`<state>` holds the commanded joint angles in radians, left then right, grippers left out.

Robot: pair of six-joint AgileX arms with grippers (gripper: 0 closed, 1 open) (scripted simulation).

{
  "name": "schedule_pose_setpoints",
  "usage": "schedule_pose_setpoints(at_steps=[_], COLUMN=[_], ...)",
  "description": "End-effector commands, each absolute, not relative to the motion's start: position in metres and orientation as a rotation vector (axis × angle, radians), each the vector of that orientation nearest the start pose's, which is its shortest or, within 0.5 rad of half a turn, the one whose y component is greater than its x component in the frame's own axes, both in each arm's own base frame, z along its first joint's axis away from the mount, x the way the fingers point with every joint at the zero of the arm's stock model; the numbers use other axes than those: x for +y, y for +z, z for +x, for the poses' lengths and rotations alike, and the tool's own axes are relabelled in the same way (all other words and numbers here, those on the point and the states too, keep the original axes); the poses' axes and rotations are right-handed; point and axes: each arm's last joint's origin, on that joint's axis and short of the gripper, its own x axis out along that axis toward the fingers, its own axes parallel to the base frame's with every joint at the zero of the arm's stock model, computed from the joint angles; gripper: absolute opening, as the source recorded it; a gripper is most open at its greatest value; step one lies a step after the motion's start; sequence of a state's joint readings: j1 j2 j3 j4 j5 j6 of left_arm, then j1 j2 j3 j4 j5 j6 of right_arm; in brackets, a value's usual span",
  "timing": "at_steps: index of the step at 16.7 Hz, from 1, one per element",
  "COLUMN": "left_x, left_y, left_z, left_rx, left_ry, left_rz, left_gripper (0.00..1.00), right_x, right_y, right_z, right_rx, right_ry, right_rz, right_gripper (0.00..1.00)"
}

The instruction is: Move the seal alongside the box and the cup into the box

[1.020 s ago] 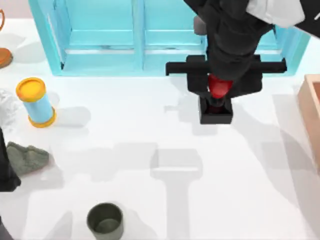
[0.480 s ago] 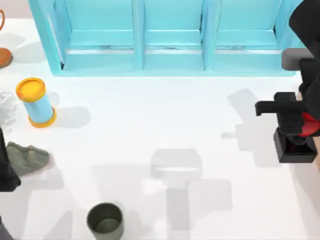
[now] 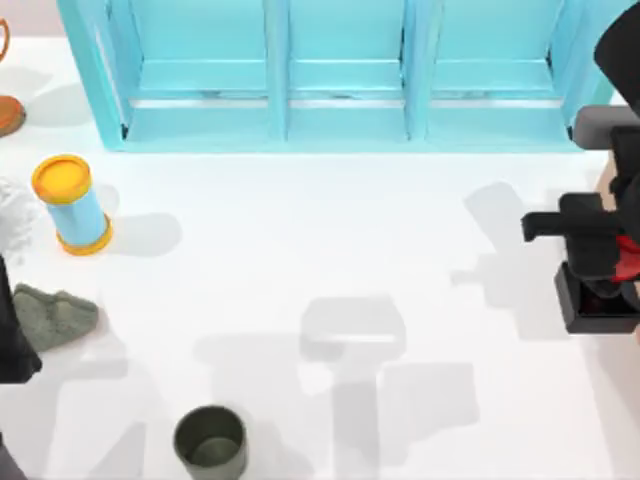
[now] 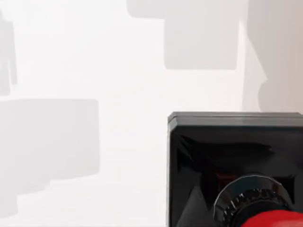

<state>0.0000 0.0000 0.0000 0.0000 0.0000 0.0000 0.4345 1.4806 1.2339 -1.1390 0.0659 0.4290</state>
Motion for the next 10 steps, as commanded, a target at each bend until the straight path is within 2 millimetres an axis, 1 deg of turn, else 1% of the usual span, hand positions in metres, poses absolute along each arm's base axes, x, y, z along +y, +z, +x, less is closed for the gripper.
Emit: schedule_pose_setpoints(at_steps=[2,7,8,10], left_x=[-0.001,-0.001,-0.001,-0.001], left_y=[0.16,0.16,0.16,0.16], left_z=[0.106,0.106,0.106,0.106], left_rx=[0.0,0.0,0.0,0.0], left_ry=[0.0,0.0,0.0,0.0], left_rz=[0.0,0.0,0.0,0.0], left_gripper=[1.0,1.0,1.0,1.0], right_x=[0.116,0.114,0.114,0.114], right_y=[0.252,0.211,0.206,0.204], right_z=[0.25,0.255,0.255,0.255], right_rx=[1.369,1.368,1.37,1.371], right_ry=[0.018,0.013,0.011,0.01], right_rz=[0.015,0.019,0.019,0.019], right_gripper=[0.0,0.0,0.0,0.0])
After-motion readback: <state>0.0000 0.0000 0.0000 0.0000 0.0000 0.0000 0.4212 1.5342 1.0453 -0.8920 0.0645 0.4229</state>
